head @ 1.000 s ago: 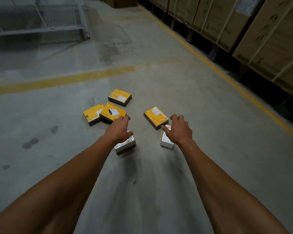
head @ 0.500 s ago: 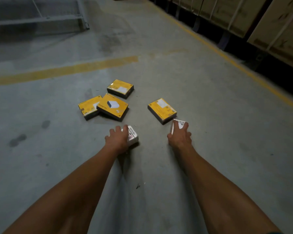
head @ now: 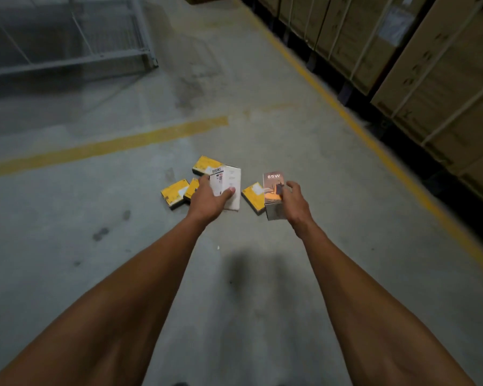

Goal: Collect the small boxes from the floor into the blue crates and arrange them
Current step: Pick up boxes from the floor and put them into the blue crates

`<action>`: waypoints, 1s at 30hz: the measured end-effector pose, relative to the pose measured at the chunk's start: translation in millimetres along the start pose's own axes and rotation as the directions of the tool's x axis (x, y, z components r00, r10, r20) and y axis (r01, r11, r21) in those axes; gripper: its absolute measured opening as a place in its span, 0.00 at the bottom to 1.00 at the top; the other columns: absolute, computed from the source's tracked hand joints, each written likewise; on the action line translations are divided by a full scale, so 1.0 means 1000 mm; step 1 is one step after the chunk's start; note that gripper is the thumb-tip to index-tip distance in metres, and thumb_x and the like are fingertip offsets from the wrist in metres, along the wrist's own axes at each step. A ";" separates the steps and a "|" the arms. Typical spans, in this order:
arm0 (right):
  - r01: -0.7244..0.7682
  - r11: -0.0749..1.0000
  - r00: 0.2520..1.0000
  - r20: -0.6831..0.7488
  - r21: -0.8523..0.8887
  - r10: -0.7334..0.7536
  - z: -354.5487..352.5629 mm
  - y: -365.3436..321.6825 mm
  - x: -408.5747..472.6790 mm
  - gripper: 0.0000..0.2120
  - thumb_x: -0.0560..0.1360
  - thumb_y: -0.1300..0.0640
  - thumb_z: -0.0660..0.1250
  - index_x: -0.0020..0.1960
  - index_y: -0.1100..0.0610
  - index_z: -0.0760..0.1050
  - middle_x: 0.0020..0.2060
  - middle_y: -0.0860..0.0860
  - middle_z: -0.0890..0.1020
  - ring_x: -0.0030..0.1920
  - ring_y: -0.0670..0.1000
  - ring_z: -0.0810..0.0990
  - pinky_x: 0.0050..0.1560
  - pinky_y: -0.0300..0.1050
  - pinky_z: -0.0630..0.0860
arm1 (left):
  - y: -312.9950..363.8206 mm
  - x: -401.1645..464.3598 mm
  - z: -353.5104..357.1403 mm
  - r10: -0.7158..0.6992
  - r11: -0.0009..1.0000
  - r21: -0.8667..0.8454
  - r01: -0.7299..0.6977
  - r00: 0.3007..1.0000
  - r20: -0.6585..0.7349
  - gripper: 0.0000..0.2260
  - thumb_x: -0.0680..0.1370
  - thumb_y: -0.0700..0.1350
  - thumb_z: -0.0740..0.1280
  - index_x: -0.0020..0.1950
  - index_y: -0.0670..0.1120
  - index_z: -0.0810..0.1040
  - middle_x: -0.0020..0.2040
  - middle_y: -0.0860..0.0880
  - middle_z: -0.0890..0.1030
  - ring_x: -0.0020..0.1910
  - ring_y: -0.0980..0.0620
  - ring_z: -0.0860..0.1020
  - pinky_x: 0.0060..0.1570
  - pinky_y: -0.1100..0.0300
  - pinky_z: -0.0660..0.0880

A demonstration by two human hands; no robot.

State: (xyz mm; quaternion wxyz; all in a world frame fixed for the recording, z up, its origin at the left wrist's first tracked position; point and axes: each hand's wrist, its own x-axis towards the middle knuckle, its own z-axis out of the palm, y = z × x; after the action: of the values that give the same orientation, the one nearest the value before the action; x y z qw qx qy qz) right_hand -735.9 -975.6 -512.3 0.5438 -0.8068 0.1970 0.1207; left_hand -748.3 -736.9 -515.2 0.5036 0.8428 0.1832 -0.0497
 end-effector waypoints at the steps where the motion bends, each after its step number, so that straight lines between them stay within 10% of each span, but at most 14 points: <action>1: -0.046 0.997 0.999 0.017 0.069 0.044 -0.013 -0.021 -0.012 0.24 0.74 0.35 0.63 0.69 0.40 0.74 0.62 0.51 0.81 0.61 0.57 0.80 0.64 0.58 0.79 | 0.027 -0.012 -0.018 -0.021 0.999 -0.048 0.021 1.000 0.004 0.41 0.70 0.67 0.75 0.77 0.51 0.64 0.67 0.48 0.80 0.62 0.44 0.81 0.60 0.42 0.80; 7: -0.182 0.869 0.975 0.200 0.460 0.099 -0.088 -0.194 -0.135 0.18 0.82 0.51 0.53 0.54 0.55 0.81 0.44 0.53 0.87 0.36 0.49 0.85 0.41 0.46 0.80 | 0.193 -0.087 -0.121 -0.082 0.969 -0.230 0.092 0.995 0.054 0.32 0.78 0.63 0.72 0.78 0.55 0.65 0.62 0.47 0.81 0.54 0.46 0.83 0.47 0.50 0.83; 11: -0.210 0.755 0.959 0.283 0.621 0.034 -0.135 -0.309 -0.208 0.22 0.81 0.54 0.52 0.64 0.59 0.80 0.56 0.59 0.84 0.48 0.57 0.84 0.55 0.54 0.78 | 0.307 -0.143 -0.197 -0.114 0.903 -0.409 0.132 0.991 0.069 0.25 0.79 0.66 0.67 0.73 0.57 0.69 0.63 0.45 0.81 0.53 0.45 0.84 0.38 0.55 0.80; 17: -0.183 0.634 0.927 0.347 0.752 -0.144 -0.180 -0.437 -0.305 0.23 0.77 0.52 0.57 0.67 0.58 0.80 0.58 0.59 0.84 0.51 0.56 0.83 0.55 0.52 0.77 | 0.441 -0.220 -0.295 -0.035 0.800 -0.589 0.112 0.989 0.141 0.15 0.82 0.64 0.64 0.63 0.56 0.75 0.63 0.47 0.82 0.59 0.45 0.83 0.51 0.46 0.81; 22: -0.172 0.575 0.896 0.370 0.799 -0.246 -0.197 -0.501 -0.366 0.14 0.76 0.56 0.63 0.44 0.59 0.87 0.45 0.55 0.86 0.45 0.53 0.85 0.54 0.45 0.78 | 0.485 -0.261 -0.358 0.040 0.775 -0.626 0.083 0.983 0.180 0.20 0.83 0.64 0.62 0.69 0.54 0.75 0.62 0.45 0.85 0.60 0.42 0.84 0.53 0.45 0.83; 26: -0.179 0.547 0.904 0.356 0.818 -0.238 -0.191 -0.524 -0.391 0.25 0.74 0.58 0.63 0.69 0.65 0.76 0.49 0.59 0.86 0.46 0.56 0.84 0.60 0.50 0.77 | 0.496 -0.280 -0.400 0.025 0.732 -0.674 0.102 0.984 0.177 0.17 0.84 0.61 0.61 0.65 0.53 0.78 0.59 0.44 0.86 0.58 0.41 0.83 0.58 0.41 0.80; 30: -0.183 0.523 0.894 0.363 0.833 -0.264 -0.174 -0.553 -0.401 0.27 0.76 0.56 0.57 0.72 0.64 0.75 0.62 0.65 0.81 0.60 0.66 0.79 0.73 0.70 0.68 | 0.499 -0.280 -0.442 0.026 0.665 -0.737 0.123 0.982 0.188 0.20 0.85 0.60 0.57 0.66 0.50 0.80 0.61 0.41 0.85 0.55 0.41 0.83 0.52 0.45 0.81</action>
State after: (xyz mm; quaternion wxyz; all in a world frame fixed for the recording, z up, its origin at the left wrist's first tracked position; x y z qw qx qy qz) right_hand -849.2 -878.3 176.6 0.8995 -0.3909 0.0807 0.1775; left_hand -873.8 -638.6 190.0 0.8169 0.5498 0.1632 -0.0606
